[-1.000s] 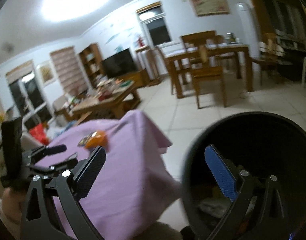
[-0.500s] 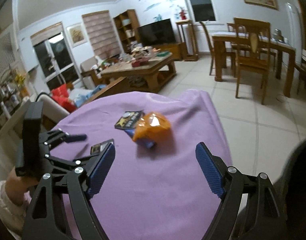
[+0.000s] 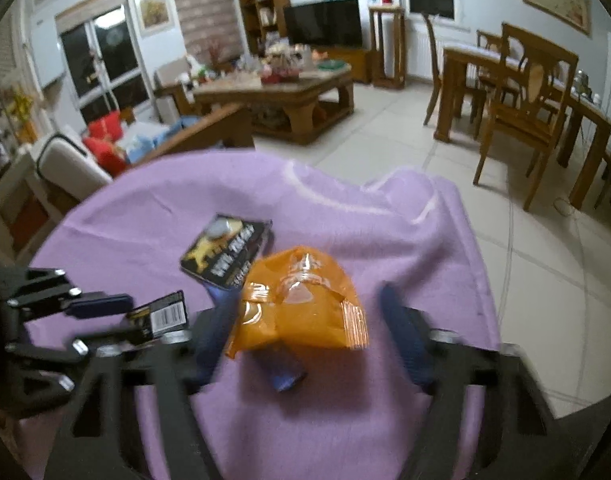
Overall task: Collect trash
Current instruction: 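Grasp the black battery package with left tool while right tool grasps orange snack bag, then carry the battery package and orange bag to the bin and release both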
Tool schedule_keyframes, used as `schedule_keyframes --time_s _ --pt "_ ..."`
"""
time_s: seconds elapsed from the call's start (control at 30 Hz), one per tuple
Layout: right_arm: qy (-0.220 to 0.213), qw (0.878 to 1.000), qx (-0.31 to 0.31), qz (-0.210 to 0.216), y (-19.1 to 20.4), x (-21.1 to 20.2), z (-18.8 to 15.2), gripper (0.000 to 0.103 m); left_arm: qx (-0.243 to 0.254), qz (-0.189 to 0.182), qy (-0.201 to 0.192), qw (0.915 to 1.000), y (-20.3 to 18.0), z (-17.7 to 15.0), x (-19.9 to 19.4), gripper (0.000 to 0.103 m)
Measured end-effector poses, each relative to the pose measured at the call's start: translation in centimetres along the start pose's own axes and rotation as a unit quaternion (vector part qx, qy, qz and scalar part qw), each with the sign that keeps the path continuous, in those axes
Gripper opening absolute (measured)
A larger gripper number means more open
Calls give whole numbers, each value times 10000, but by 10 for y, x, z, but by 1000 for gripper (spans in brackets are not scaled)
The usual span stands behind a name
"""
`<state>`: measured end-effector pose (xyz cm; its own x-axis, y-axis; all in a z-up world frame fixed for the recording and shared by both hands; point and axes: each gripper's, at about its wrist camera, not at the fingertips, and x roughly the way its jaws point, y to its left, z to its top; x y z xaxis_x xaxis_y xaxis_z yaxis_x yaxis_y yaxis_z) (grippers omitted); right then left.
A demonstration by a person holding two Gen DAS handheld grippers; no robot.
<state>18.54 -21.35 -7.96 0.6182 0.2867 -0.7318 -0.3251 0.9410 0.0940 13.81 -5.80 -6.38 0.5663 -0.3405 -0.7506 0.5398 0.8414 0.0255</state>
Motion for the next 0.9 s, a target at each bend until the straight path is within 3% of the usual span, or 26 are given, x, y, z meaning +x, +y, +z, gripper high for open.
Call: schedule_keyframes --time_s 0.03,0.1,0.2,0.33,0.4,0.47,0.6,0.63,0.7,0.83,0.9 --pt "-31 10000 1 3 -1 1 -1 38 -9 -13 6 10000 -1 1 0 17" --pt "-137 9998 81 105 -4 -6 -3 37 -14 -29 -15 10000 -1 0 -1 17" --pt "-336 9989 232 214 -9 -23 -9 28 20 -80 -24 10000 -5 1 0 18" --pt "-730 9947 551 480 -19 -62 -26 28 146 -66 -11 9999 -11 3 2 22" --pt "-859 9926 646 565 -21 -79 -36 28 226 -84 22 9997 -13 3 4 46" --pt "-920 9911 721 641 -23 -93 -46 28 316 -65 41 9995 -18 5 7 58" --pt "-963 9888 827 782 -25 -111 -66 28 280 -120 96 9995 -18 13 14 55" --pt "-971 9884 844 806 -26 -115 -70 28 283 -91 89 9995 -18 13 14 50" --pt "-990 9878 859 840 -27 -124 -77 28 226 26 68 9997 -15 15 14 29" --pt "-1072 9865 902 846 -29 -138 -87 28 49 63 70 9999 -15 12 11 29" --pt "-1169 9849 960 845 -31 -147 -93 28 -80 -97 37 9999 -17 11 7 29"
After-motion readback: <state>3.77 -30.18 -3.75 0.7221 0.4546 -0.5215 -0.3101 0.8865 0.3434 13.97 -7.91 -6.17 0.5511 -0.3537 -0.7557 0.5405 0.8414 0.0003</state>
